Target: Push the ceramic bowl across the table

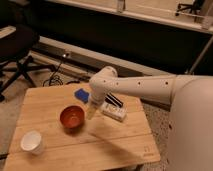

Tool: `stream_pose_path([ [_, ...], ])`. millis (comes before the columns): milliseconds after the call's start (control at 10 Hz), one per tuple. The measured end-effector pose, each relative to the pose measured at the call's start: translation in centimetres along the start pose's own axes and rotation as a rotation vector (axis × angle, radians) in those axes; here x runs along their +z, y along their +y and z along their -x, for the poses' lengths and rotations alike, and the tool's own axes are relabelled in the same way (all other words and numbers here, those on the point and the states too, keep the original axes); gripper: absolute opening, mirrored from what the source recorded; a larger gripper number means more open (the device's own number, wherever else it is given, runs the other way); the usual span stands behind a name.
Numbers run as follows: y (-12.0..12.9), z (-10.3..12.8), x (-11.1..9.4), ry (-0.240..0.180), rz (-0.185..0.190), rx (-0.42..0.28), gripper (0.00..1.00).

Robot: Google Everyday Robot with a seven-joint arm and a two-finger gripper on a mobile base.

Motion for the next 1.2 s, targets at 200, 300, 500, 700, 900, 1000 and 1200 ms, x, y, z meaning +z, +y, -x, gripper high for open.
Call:
stream_pose_path([
  [200,1.5,-0.3,1.2,0.072,0.015,-0.054,0.75],
  [300,2.1,0.0,2.0,0.104,0.023,-0.074,0.75],
  [500,3.0,1.3,3.4,0.147,0.033,-0.106,0.75],
  [700,3.7,2.4,4.8,0.186,0.041,-0.134,0.75],
  [900,4.3,2.6,6.6,0.233,0.057,-0.157,0.75],
  [1000,4.4,2.7,7.4,0.253,0.066,-0.161,0.75],
  [1200,4.2,4.4,8.8,0.253,0.091,-0.144,0.75],
])
